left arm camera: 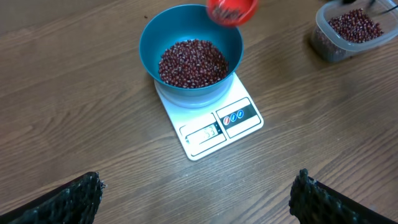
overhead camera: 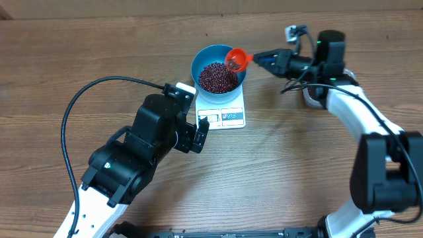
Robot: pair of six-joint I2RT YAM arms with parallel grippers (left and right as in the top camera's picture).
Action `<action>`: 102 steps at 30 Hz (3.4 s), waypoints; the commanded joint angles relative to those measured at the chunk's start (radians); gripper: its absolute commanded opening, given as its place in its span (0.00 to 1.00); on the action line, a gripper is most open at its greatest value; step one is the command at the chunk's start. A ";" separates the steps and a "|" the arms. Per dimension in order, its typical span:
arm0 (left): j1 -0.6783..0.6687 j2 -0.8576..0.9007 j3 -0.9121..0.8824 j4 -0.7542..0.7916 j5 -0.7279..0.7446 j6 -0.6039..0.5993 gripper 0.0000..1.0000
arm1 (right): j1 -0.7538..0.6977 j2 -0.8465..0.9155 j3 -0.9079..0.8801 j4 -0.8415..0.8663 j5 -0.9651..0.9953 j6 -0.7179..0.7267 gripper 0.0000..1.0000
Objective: Scoop item into bowl and weigh 150g on scale
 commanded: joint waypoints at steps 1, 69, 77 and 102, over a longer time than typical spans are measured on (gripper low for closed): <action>0.005 0.005 0.013 0.003 -0.013 -0.002 0.99 | -0.069 -0.127 0.003 -0.074 0.014 -0.046 0.04; 0.005 0.005 0.012 0.003 -0.013 -0.002 1.00 | -0.130 -0.386 0.016 -0.538 0.513 -0.828 0.04; 0.005 0.005 0.012 0.003 -0.013 -0.002 1.00 | -0.097 -0.365 0.016 -0.370 0.274 -0.636 0.04; 0.005 0.005 0.013 0.003 -0.013 -0.002 1.00 | 0.336 -0.134 0.016 -0.249 0.790 -0.640 0.04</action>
